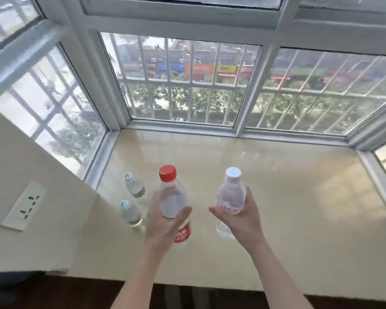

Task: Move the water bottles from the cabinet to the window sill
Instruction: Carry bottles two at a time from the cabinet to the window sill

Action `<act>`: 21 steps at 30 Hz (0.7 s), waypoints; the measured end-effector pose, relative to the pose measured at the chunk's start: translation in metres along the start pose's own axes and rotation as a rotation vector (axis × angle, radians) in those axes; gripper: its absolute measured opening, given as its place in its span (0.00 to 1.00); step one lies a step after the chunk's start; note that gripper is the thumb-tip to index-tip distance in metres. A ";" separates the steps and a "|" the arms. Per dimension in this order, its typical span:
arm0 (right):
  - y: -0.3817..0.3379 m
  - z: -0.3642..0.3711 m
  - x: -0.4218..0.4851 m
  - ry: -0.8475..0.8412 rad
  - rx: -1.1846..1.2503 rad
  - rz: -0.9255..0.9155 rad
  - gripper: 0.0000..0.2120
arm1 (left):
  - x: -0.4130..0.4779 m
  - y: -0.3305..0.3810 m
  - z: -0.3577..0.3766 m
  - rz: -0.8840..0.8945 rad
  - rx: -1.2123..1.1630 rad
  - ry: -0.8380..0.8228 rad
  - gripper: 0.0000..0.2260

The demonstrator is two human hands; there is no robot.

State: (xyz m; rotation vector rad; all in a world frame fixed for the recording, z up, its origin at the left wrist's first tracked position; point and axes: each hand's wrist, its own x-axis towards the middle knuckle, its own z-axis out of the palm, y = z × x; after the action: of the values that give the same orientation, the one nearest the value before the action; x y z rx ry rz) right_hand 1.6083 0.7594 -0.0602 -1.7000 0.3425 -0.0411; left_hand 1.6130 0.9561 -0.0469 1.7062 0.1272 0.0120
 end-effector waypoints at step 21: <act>0.195 -0.001 0.126 0.137 -0.082 0.168 0.26 | 0.108 -0.201 0.112 -0.342 0.052 -0.157 0.27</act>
State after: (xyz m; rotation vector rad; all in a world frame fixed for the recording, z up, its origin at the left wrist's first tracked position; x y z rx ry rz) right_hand 1.6889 0.7043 -0.2707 -1.7476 0.5955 -0.0203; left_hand 1.7135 0.8820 -0.2680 1.7109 0.3021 -0.3808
